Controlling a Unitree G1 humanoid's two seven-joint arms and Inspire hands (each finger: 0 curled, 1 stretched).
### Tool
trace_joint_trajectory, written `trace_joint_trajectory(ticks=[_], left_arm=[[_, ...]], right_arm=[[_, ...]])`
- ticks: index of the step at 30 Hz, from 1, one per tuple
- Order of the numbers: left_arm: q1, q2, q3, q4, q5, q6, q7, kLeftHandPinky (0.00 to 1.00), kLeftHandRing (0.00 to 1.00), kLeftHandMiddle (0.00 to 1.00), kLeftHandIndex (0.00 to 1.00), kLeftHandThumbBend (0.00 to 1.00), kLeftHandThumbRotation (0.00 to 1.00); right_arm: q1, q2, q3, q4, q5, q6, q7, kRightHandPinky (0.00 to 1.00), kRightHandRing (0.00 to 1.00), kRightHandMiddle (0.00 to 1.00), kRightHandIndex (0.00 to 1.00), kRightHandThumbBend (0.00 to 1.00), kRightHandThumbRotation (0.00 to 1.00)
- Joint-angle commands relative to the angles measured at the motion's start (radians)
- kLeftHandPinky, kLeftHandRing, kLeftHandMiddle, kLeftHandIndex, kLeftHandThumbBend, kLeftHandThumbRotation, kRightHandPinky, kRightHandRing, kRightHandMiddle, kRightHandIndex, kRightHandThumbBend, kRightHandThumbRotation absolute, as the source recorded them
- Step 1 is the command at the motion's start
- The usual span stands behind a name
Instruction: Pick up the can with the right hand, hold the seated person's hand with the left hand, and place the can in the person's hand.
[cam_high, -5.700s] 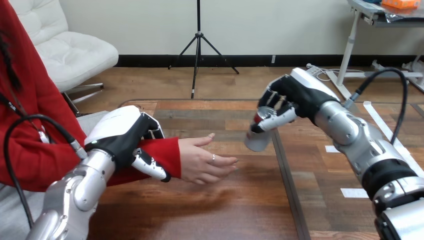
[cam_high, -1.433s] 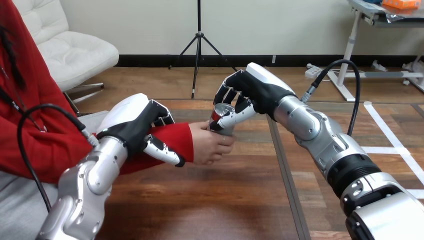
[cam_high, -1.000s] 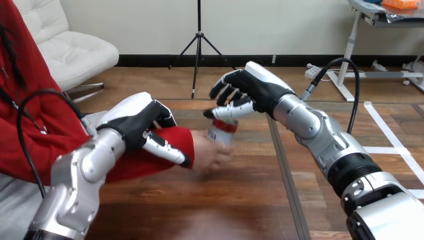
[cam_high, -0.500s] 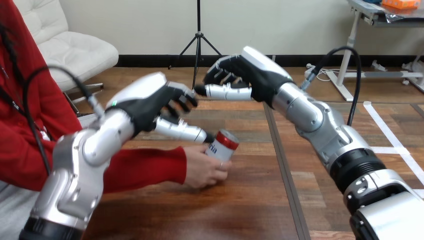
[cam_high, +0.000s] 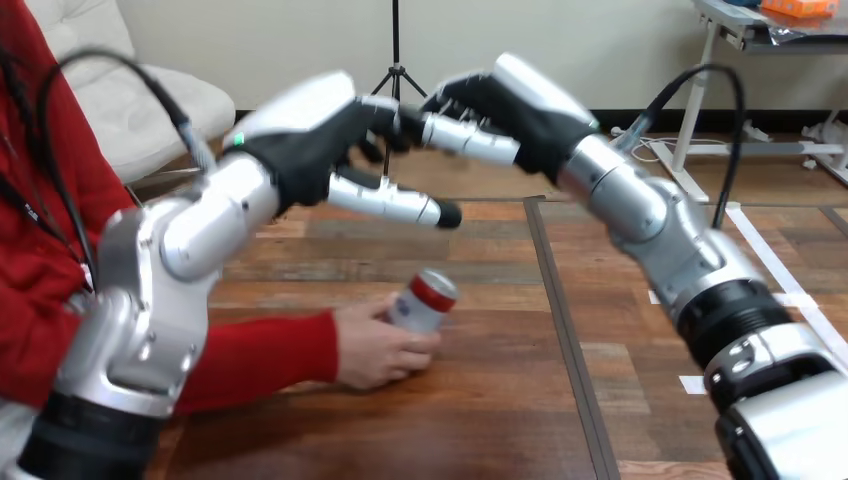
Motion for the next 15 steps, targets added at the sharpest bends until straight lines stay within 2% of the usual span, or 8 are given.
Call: trace_joint_trajectory(ticks=[1,5,12,14,15], left_arm=[[-0.065,0.016,0.004,-0.056,-0.018,0.014,-0.018,0.70,0.81,0.82,0.82,1.00,0.62],[-0.059,0.016,0.006,-0.059,-0.030,0.014,-0.010,0.72,0.84,0.85,0.84,1.00,0.65],[-0.025,0.014,0.013,-0.059,-0.040,-0.032,0.062,0.71,0.85,0.85,0.84,1.00,0.78],[-0.010,0.003,0.023,-0.055,-0.047,-0.044,0.096,0.69,0.84,0.85,0.84,0.98,0.84],[0.009,-0.015,0.037,-0.049,-0.056,-0.057,0.141,0.68,0.83,0.85,0.84,0.98,0.86]], right_arm=[[-0.111,-0.025,-0.029,-0.056,0.029,-0.012,-0.021,0.56,0.61,0.63,0.66,0.82,1.00],[-0.106,-0.029,-0.027,-0.062,0.036,-0.007,-0.017,0.58,0.62,0.64,0.68,0.87,1.00],[-0.086,-0.036,-0.034,-0.081,0.054,0.002,-0.010,0.63,0.65,0.66,0.70,0.89,1.00],[-0.074,-0.039,-0.041,-0.089,0.066,-0.011,-0.009,0.64,0.65,0.67,0.71,0.89,1.00],[-0.061,-0.044,-0.045,-0.098,0.073,-0.020,-0.008,0.65,0.66,0.67,0.72,0.89,1.00]])
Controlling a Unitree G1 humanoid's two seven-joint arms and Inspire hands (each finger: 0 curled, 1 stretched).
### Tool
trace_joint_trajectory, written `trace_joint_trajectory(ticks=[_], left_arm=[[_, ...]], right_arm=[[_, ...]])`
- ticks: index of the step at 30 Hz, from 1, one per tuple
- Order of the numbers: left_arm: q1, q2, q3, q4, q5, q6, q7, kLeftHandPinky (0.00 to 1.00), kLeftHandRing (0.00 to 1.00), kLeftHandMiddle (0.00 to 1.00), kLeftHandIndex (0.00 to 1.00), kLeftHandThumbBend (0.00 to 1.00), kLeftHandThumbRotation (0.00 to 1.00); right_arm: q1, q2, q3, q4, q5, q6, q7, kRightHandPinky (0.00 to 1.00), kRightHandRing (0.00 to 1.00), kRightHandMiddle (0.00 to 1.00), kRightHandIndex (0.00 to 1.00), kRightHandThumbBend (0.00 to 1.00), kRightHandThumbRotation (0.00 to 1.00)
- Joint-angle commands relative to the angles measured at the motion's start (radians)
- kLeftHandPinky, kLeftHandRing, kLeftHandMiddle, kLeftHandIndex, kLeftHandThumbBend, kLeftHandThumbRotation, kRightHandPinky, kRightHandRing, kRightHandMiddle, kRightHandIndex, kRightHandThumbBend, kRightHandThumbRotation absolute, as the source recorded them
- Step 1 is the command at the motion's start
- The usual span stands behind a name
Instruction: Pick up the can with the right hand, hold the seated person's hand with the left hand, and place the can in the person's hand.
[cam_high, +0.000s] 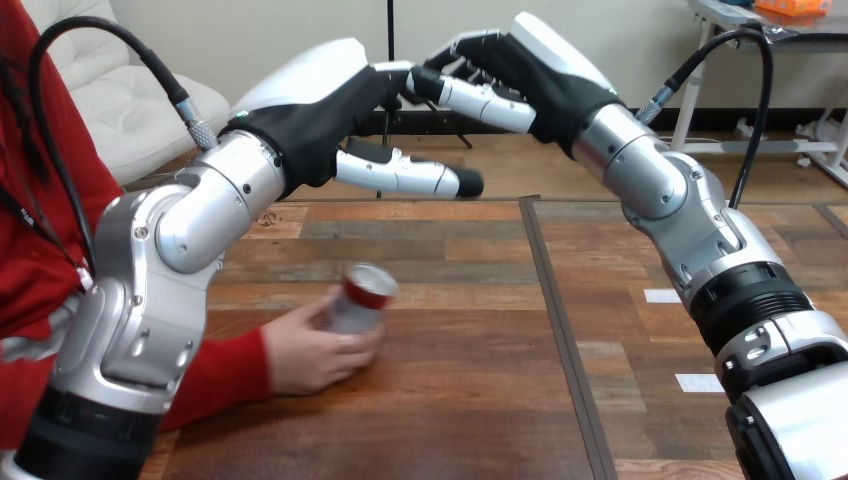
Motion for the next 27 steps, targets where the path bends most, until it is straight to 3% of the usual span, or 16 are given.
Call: trace_joint_trajectory(ticks=[1,5,6,8,15,21,24,27], left_arm=[[0.039,-0.034,0.046,-0.005,-0.021,-0.043,0.131,0.66,0.82,0.84,0.83,0.95,0.89],[0.075,-0.071,0.074,0.013,-0.061,-0.080,0.233,0.61,0.77,0.81,0.81,0.87,0.96],[0.087,-0.080,0.087,0.028,-0.087,-0.113,0.259,0.60,0.77,0.81,0.80,0.86,0.96],[0.100,-0.085,0.097,0.047,-0.118,-0.152,0.287,0.58,0.75,0.79,0.79,0.75,0.98],[0.147,-0.134,0.146,0.064,-0.241,-0.175,0.331,0.59,0.74,0.77,0.77,0.59,1.00],[0.219,-0.202,0.209,0.096,-0.390,-0.241,0.378,0.58,0.71,0.74,0.72,0.44,1.00],[0.236,-0.212,0.217,0.108,-0.425,-0.265,0.387,0.54,0.69,0.73,0.69,0.38,1.00],[0.269,-0.220,0.232,0.145,-0.473,-0.327,0.381,0.51,0.67,0.72,0.67,0.33,1.00]], right_arm=[[-0.027,-0.018,-0.032,-0.064,0.039,-0.026,-0.007,0.65,0.66,0.67,0.72,0.89,1.00],[0.016,-0.018,-0.060,-0.117,0.086,0.009,0.018,0.68,0.69,0.68,0.72,0.91,1.00],[0.037,-0.019,-0.071,-0.134,0.104,0.002,0.025,0.69,0.70,0.69,0.72,0.91,1.00],[0.060,-0.022,-0.080,-0.154,0.123,-0.009,0.032,0.71,0.72,0.71,0.73,0.93,1.00],[0.150,-0.037,-0.103,-0.226,0.176,-0.071,0.043,0.68,0.74,0.72,0.74,0.90,1.00],[0.287,-0.027,-0.159,-0.296,0.289,-0.161,0.062,0.65,0.74,0.74,0.77,0.85,1.00],[0.324,-0.025,-0.171,-0.318,0.320,-0.178,0.070,0.65,0.75,0.76,0.78,0.84,1.00],[0.399,-0.013,-0.193,-0.361,0.372,-0.197,0.073,0.65,0.76,0.78,0.80,0.83,1.00]])
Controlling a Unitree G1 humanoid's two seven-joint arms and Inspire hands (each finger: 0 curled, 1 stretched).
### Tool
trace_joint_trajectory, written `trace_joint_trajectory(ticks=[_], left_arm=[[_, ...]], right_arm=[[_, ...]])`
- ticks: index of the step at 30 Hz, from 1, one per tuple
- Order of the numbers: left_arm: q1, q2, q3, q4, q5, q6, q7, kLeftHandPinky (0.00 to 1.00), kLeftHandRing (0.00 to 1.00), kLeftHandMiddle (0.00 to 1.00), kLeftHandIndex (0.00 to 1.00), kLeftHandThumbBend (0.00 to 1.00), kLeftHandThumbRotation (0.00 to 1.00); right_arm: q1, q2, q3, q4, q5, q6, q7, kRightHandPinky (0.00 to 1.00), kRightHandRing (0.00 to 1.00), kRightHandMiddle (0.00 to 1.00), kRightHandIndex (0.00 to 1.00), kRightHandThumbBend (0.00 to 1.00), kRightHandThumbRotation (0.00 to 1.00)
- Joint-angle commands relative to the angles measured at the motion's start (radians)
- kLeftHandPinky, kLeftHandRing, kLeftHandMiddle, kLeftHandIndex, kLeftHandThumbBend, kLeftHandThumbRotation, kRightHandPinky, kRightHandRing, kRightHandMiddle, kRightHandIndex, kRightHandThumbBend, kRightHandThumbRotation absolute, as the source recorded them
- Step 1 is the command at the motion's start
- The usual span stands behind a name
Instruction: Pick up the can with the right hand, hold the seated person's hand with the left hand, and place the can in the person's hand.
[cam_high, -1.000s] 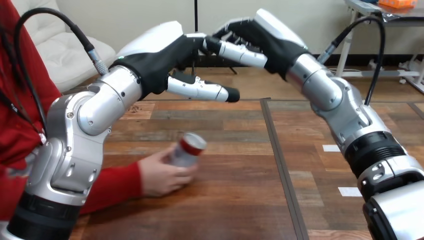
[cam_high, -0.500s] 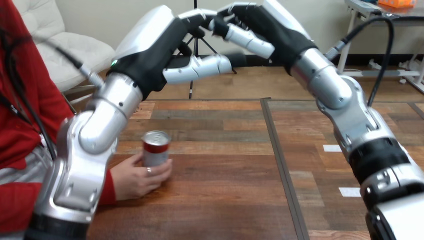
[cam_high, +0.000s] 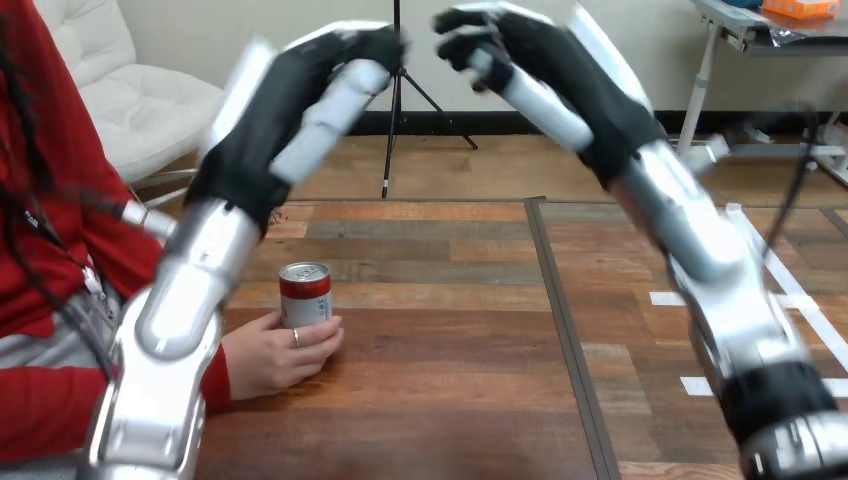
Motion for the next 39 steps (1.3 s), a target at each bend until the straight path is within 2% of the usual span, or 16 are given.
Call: trace_joint_trajectory(ticks=[1,5,6,7,8,9,11,13,15,18,27,35,39], left_arm=[[0.048,-0.025,0.048,0.078,-0.071,-0.085,0.012,0.50,0.67,0.71,0.67,0.33,1.00],[0.073,-0.034,0.060,0.126,-0.113,-0.152,0.003,0.48,0.65,0.70,0.65,0.32,1.00],[0.019,-0.033,0.073,0.342,-0.119,-0.256,0.000,0.47,0.65,0.70,0.64,0.32,1.00],[-0.023,-0.031,0.081,0.503,-0.121,-0.331,-0.001,0.47,0.64,0.69,0.64,0.45,0.99],[-0.051,-0.031,0.086,0.612,-0.123,-0.384,-0.002,0.47,0.64,0.69,0.64,0.50,0.98],[-0.046,-0.037,0.094,0.633,-0.142,-0.408,-0.018,0.47,0.64,0.69,0.64,0.54,0.98],[-0.025,-0.045,0.099,0.600,-0.167,-0.415,-0.037,0.41,0.59,0.65,0.61,0.69,0.97],[0.009,-0.059,0.100,0.539,-0.194,-0.402,-0.050,0.36,0.56,0.62,0.59,0.79,0.97],[0.033,-0.071,0.099,0.498,-0.215,-0.399,-0.061,0.34,0.54,0.61,0.57,0.87,0.96],[0.057,-0.086,0.094,0.465,-0.244,-0.413,-0.077,0.33,0.54,0.61,0.57,0.92,0.95],[0.103,-0.117,0.078,0.417,-0.289,-0.457,-0.103,0.36,0.59,0.63,0.60,0.83,0.92],[0.159,-0.154,0.068,0.362,-0.302,-0.482,-0.108,0.41,0.65,0.67,0.63,0.70,0.90],[0.190,-0.172,0.063,0.336,-0.296,-0.507,-0.102,0.44,0.66,0.68,0.64,0.66,0.90]], right_arm=[[0.128,0.003,-0.073,-0.076,0.088,-0.023,0.003,0.65,0.76,0.78,0.80,0.84,1.00],[0.196,0.009,-0.088,-0.111,0.129,-0.043,0.009,0.65,0.76,0.80,0.81,0.86,1.00],[0.220,0.012,-0.093,-0.119,0.137,-0.055,0.006,0.65,0.77,0.80,0.82,0.86,1.00],[0.236,0.013,-0.097,-0.124,0.142,-0.062,0.004,0.65,0.77,0.81,0.82,0.87,1.00],[0.247,0.013,-0.100,-0.128,0.146,-0.067,0.003,0.65,0.77,0.82,0.83,0.87,1.00],[0.271,0.020,-0.108,-0.135,0.162,-0.072,0.006,0.65,0.77,0.82,0.83,0.88,1.00],[0.295,0.027,-0.116,-0.144,0.181,-0.074,0.010,0.66,0.77,0.83,0.83,0.88,1.00],[0.329,0.033,-0.125,-0.155,0.208,-0.077,0.024,0.67,0.78,0.84,0.84,0.88,1.00],[0.353,0.033,-0.129,-0.161,0.227,-0.085,0.035,0.68,0.79,0.85,0.85,0.88,1.00],[0.383,0.035,-0.134,-0.173,0.259,-0.095,0.055,0.71,0.81,0.87,0.87,0.85,1.00],[0.469,0.079,-0.148,-0.249,0.372,-0.080,0.112,0.75,0.85,0.89,0.90,0.80,1.00],[0.541,0.110,-0.151,-0.302,0.396,-0.081,0.133,0.79,0.86,0.89,0.90,0.82,1.00],[0.582,0.124,-0.150,-0.327,0.402,-0.088,0.139,0.79,0.85,0.89,0.89,0.83,1.00]])
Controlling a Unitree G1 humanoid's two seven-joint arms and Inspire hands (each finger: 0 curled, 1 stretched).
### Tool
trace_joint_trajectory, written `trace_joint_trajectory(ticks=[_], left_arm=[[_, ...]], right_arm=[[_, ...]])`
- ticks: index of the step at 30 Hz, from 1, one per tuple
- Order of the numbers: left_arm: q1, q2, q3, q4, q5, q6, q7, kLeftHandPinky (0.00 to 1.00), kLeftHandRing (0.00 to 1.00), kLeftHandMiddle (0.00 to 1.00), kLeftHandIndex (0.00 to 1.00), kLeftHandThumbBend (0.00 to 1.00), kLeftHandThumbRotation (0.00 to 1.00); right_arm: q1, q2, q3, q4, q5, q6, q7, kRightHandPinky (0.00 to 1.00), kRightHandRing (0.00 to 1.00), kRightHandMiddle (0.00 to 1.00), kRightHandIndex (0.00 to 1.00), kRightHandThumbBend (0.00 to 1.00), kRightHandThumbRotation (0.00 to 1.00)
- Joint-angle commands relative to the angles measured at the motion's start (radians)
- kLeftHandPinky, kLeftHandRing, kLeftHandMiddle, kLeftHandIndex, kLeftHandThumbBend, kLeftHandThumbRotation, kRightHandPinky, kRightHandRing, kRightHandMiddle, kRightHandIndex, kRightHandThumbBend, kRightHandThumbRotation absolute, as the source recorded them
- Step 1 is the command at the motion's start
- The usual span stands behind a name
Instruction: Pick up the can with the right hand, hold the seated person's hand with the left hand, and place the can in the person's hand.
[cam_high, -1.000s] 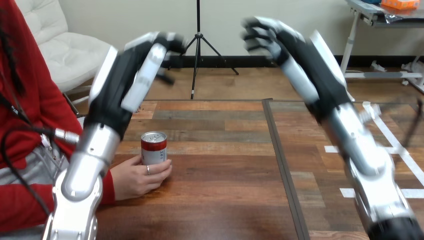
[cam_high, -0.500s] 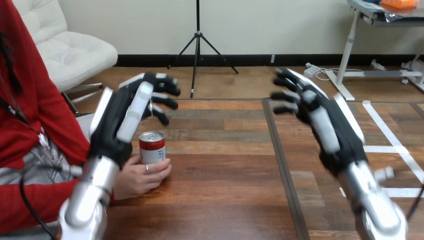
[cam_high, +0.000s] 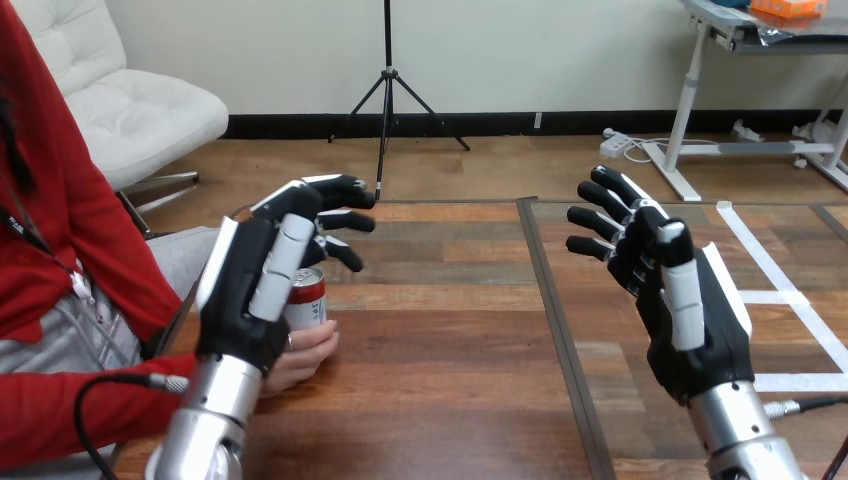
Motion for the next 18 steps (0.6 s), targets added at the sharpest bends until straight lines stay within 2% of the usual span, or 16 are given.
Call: trace_joint_trajectory(ticks=[1,8,18], left_arm=[[0.002,-0.020,-0.004,-0.090,-0.004,-0.057,0.008,0.44,0.67,0.68,0.64,0.66,0.90],[0.056,-0.039,-0.011,-0.138,0.004,-0.074,0.024,0.50,0.68,0.70,0.66,0.61,0.91],[0.120,-0.060,-0.024,-0.210,-0.023,-0.056,0.010,0.51,0.68,0.70,0.66,0.55,0.90]], right_arm=[[-0.016,0.034,-0.007,-0.102,0.016,-0.039,0.013,0.79,0.85,0.88,0.89,0.83,1.00],[0.047,0.049,-0.008,-0.142,0.016,-0.045,0.022,0.79,0.84,0.88,0.89,0.84,1.00],[0.144,0.067,-0.018,-0.207,0.026,-0.025,0.026,0.79,0.84,0.87,0.88,0.84,1.00]])
